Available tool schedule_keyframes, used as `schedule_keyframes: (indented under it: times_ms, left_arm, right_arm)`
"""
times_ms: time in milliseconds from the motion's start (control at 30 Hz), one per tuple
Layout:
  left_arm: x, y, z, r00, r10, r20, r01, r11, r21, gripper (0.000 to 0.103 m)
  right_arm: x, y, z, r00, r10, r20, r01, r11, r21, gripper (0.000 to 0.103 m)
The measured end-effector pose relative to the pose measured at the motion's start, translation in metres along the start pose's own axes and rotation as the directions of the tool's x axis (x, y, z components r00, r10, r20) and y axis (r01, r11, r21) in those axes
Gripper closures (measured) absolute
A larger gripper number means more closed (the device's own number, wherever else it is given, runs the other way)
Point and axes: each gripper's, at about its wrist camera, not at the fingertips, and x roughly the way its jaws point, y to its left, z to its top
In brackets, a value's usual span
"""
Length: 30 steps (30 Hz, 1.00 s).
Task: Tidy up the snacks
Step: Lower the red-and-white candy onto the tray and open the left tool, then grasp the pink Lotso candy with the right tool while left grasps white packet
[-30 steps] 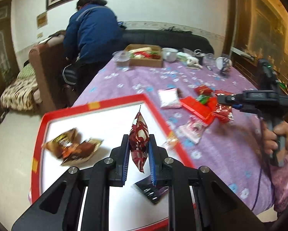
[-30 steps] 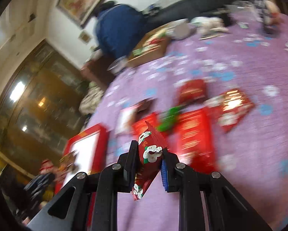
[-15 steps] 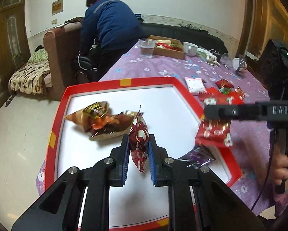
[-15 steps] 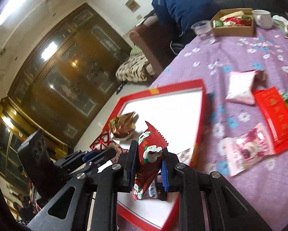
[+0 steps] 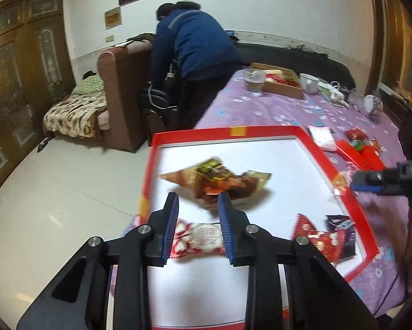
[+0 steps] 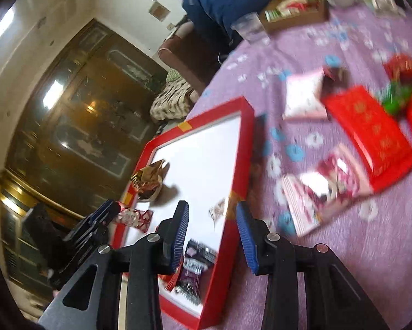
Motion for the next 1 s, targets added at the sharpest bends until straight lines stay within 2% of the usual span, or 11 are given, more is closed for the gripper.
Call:
schedule_keyframes:
  times_ms: [167,233,267,300,367,533,700,800,900,1000]
  left_arm:
    - [-0.001,0.014,0.001,1.0,0.031,0.003,-0.031,0.999,-0.013,0.076]
    - [-0.004,0.024,0.003,0.998,0.063,0.018,-0.063,0.998,-0.017,0.076]
    - [-0.006,0.029,0.004,0.997,0.074,0.022,-0.074,0.997,-0.026,0.073]
    - [-0.007,0.035,0.004,0.996,0.084,0.026,-0.083,0.996,-0.041,0.064]
    - [-0.011,0.046,0.005,0.994,0.102,0.038,-0.099,0.992,-0.078,0.054]
    - [-0.007,0.053,0.004,0.995,0.094,0.027,-0.09,0.99,-0.105,0.053]
    - [0.0,0.04,0.003,0.998,0.064,0.015,-0.062,0.994,-0.085,0.053]
    - [-0.004,0.032,0.003,0.999,0.041,0.023,-0.039,0.997,-0.064,0.053]
    - [-0.005,0.024,0.006,1.0,0.015,0.027,-0.014,0.999,-0.047,0.053]
    - [-0.001,0.016,0.01,0.999,-0.042,0.017,0.042,0.998,-0.052,0.051]
  right_arm:
    - [0.01,-0.006,-0.014,0.995,0.066,-0.079,-0.063,0.997,0.044,0.064]
    - [0.01,-0.004,-0.017,0.993,0.073,-0.09,-0.069,0.997,0.04,0.058]
    - [0.011,-0.002,-0.019,0.992,0.075,-0.099,-0.072,0.997,0.035,0.054]
    - [0.011,-0.001,-0.02,0.992,0.071,-0.1,-0.069,0.997,0.031,0.053]
    - [0.014,0.003,-0.023,0.994,0.059,-0.097,-0.057,0.998,0.016,0.05]
    - [0.022,0.019,-0.032,0.99,0.072,-0.125,-0.076,0.997,-0.033,0.047]
    - [0.037,0.048,-0.05,0.97,0.107,-0.218,-0.138,0.981,-0.136,0.047]
    - [0.023,0.046,-0.043,0.985,0.064,-0.16,-0.094,0.977,-0.189,0.047]
    - [-0.012,0.024,-0.023,0.999,0.009,-0.033,-0.014,0.987,-0.161,0.047]
    - [-0.054,-0.014,-0.002,0.989,-0.102,0.104,0.11,0.991,-0.078,0.047]
